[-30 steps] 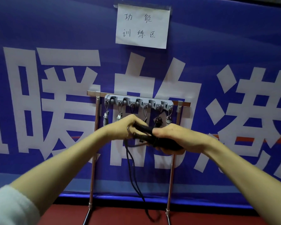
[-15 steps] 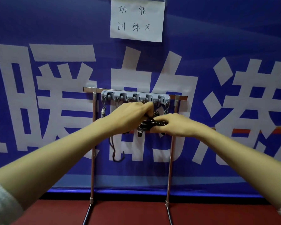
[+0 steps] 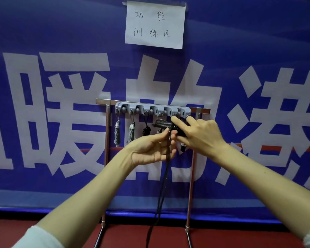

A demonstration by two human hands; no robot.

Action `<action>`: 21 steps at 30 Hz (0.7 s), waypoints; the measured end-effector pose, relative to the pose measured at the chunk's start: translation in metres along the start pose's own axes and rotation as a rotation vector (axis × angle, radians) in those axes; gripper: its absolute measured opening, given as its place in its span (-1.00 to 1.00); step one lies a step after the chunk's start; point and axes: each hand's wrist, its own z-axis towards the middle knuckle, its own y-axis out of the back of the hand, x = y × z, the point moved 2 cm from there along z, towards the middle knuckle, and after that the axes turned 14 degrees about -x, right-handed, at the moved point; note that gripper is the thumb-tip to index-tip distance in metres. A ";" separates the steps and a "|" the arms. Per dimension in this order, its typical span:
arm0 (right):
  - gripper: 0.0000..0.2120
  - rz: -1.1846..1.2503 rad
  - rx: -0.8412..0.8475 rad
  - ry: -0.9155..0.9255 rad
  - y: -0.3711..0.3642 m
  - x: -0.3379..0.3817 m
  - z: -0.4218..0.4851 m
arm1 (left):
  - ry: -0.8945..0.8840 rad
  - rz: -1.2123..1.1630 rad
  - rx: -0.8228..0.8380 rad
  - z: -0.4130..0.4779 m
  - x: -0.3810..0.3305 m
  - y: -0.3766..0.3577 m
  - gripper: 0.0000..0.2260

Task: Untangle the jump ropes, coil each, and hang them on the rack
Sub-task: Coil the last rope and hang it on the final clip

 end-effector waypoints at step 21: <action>-0.54 0.049 0.125 -0.274 -0.003 -0.001 -0.005 | -0.911 0.576 -0.438 0.006 0.009 -0.008 -0.81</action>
